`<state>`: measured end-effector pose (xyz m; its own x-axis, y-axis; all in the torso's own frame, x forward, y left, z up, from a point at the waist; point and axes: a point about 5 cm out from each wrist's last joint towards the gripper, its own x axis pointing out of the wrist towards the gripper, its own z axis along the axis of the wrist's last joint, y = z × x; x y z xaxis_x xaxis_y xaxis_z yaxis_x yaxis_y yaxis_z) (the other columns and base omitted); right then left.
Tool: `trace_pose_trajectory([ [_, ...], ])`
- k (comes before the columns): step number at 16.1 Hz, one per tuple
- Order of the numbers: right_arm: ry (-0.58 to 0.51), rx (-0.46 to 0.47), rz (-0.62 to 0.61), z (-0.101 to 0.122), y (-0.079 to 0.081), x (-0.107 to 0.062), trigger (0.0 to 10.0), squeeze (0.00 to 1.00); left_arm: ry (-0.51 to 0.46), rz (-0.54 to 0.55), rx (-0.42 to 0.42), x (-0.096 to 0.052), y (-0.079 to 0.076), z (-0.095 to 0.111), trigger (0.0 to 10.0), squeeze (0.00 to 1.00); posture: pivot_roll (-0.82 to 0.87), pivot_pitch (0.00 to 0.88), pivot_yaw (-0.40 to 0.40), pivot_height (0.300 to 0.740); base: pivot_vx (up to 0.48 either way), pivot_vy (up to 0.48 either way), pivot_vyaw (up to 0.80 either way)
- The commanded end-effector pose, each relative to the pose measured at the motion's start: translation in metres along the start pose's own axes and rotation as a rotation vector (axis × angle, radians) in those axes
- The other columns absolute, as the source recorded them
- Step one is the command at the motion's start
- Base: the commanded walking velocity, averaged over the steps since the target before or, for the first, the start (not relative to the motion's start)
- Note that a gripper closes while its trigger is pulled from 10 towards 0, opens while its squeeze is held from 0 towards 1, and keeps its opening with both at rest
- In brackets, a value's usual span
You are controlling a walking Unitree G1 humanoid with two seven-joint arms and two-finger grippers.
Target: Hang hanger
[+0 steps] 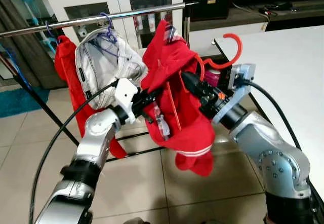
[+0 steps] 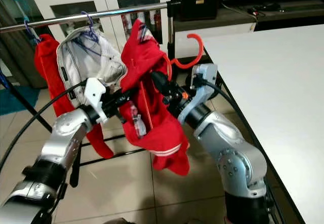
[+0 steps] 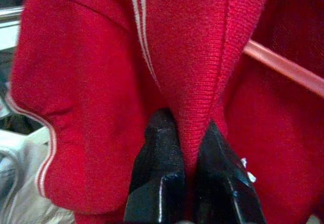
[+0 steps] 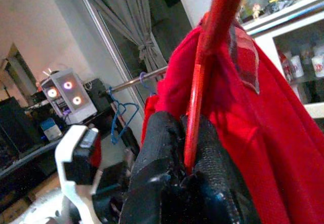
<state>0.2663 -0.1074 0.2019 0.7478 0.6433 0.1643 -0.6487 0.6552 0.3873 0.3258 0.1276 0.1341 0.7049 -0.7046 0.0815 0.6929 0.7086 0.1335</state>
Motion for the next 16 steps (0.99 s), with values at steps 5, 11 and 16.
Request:
trace_pose_trajectory([
  [5, -0.01, -0.051, 0.033, 0.009, 0.003, -0.006, 10.0, 0.0, 0.049, 0.067, 0.039, -0.012, -0.005, 0.01, 0.0, 0.0, -0.07, 0.0, 0.078, 0.74, 0.0, 0.0, 0.0],
  [11, 0.045, -0.106, 0.032, -0.001, 0.002, -0.009, 10.0, 0.0, 0.121, 0.086, 0.147, -0.006, 0.007, 0.041, 0.0, 0.0, -0.06, 0.0, 0.089, 0.74, 0.0, 0.0, 0.0],
  [16, 0.126, -0.179, -0.001, -0.013, -0.003, -0.015, 10.0, 0.0, 0.203, 0.115, 0.253, 0.003, 0.021, 0.063, 0.0, 0.0, -0.06, 0.0, 0.101, 0.74, 0.0, 0.0, 0.0],
])
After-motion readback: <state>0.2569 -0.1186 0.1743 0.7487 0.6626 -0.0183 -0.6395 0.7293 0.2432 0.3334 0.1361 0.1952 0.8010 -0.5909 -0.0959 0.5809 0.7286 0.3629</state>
